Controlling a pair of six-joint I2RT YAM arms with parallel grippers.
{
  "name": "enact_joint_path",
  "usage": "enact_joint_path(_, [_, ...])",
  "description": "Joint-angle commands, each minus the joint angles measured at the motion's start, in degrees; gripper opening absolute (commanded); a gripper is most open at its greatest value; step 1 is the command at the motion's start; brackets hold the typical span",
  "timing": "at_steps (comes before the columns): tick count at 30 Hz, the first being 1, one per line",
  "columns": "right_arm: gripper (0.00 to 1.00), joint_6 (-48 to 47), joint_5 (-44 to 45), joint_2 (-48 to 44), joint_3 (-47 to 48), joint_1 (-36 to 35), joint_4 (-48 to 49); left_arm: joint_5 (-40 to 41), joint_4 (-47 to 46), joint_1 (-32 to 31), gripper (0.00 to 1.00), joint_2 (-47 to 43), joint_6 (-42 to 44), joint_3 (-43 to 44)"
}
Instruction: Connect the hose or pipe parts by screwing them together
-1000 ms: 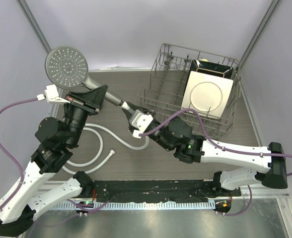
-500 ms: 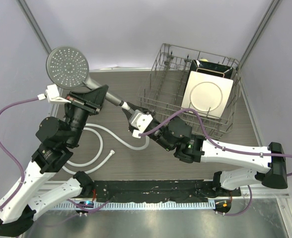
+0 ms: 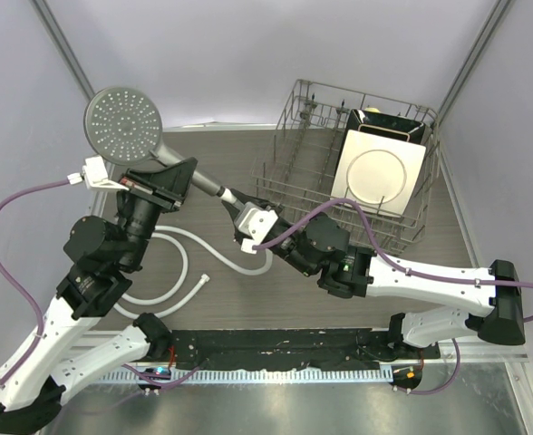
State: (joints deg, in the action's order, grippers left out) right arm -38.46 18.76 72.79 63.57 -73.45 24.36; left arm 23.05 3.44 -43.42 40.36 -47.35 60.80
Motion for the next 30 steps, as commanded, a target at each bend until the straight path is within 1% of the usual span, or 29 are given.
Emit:
enact_joint_path(1, [0.01,0.05,-2.68,-1.34,4.19,-0.46,3.33,-6.78,0.34,-0.61,0.00,-0.55,2.17,-1.64])
enact_joint_path(5, [0.01,0.22,-3.56,-1.16,5.33,-0.38,1.75,-10.46,0.25,-0.62,0.00,0.42,4.02,-1.38])
enact_joint_path(8, [0.01,1.01,-3.56,-1.08,5.60,-0.38,1.83,-12.49,0.43,-0.61,0.00,0.60,3.06,-1.55])
enact_joint_path(11, [0.01,2.59,-3.73,-1.25,5.25,-0.38,2.18,-12.76,-1.67,-0.70,0.00,-0.19,1.13,-3.57])
enact_joint_path(18, [0.01,4.71,-5.49,-1.87,3.31,-0.38,6.13,-13.47,-2.30,-0.62,0.00,-0.19,-2.74,-4.72])
enact_joint_path(23, [0.01,4.80,-5.84,-2.13,2.52,-0.38,7.19,-12.24,-1.07,-0.70,0.00,-0.81,-2.39,-4.55])
enact_joint_path(30, [0.01,4.62,-5.58,-2.39,2.00,-0.38,7.90,-12.85,0.60,-0.70,0.00,-0.81,-2.31,-4.46])
